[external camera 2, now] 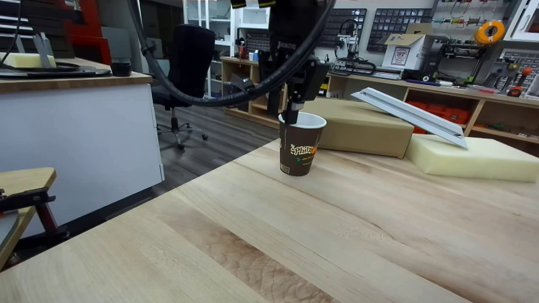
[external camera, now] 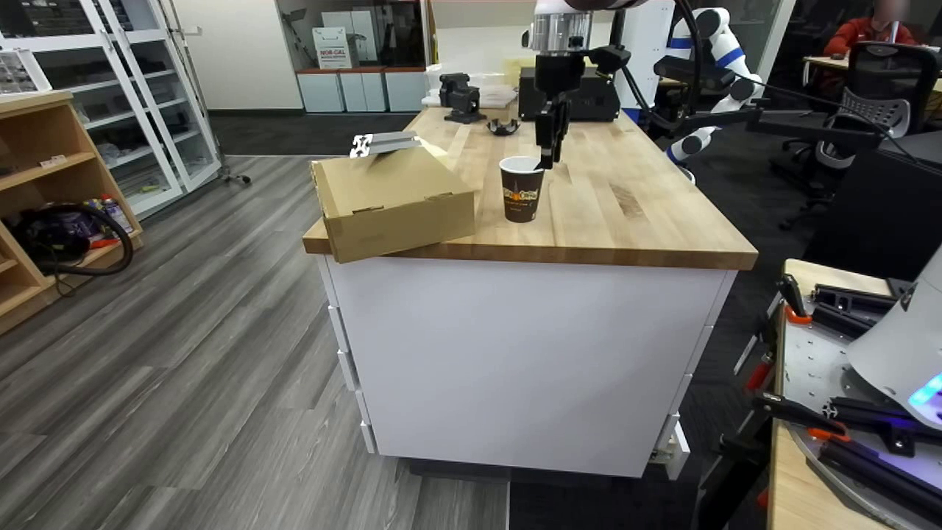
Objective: Remove the marker from the cup and put it on the table
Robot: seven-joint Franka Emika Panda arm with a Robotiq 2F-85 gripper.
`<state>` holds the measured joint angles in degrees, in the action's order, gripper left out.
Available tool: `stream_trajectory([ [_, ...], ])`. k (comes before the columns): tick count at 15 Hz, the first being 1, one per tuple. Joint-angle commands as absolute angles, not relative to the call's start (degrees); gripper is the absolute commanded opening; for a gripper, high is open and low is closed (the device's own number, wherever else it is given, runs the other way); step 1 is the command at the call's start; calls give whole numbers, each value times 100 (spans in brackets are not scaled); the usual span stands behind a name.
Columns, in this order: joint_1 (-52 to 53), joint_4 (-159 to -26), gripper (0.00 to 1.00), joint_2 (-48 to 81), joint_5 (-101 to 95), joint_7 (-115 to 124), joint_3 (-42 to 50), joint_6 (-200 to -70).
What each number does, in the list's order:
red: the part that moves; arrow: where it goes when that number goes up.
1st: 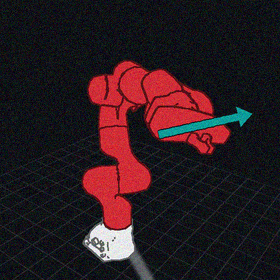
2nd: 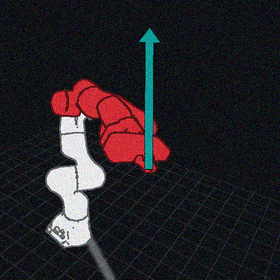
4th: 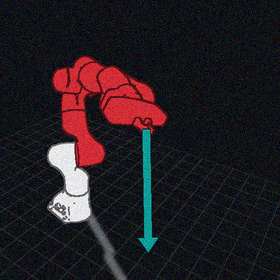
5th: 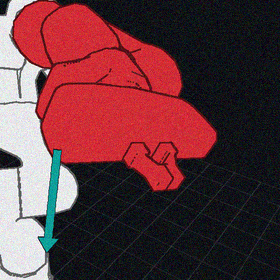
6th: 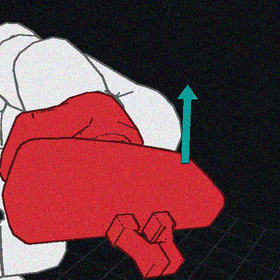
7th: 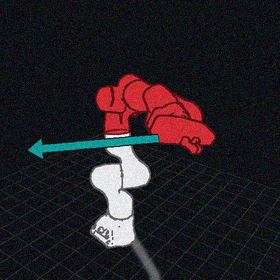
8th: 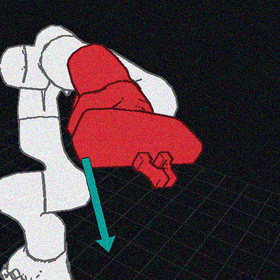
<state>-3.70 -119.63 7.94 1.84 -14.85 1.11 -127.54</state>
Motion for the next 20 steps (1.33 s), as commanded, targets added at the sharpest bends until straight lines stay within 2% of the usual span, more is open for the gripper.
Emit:
stream_trajectory([
  [1, -362, -11886, 81, 821, 227, -1623, 97, -12849],
  [3, -364, -11878, 94, 837, 224, -1658, 95, -12931],
  [4, -366, -11870, 81, 848, 219, -1670, 97, -12958],
  [5, -368, -11867, 56, 856, 217, -1685, 98, -12992],
  [7, -373, -11861, 55, 871, 228, -1707, 98, -13036],
  [14, -381, -11827, 9, 897, 234, -1734, 100, -13043],
  [17, -363, -11779, 3, 876, 170, -1662, 104, -12937],
  [20, -343, -11723, 7, 849, 96, -1602, 104, -12841],
])
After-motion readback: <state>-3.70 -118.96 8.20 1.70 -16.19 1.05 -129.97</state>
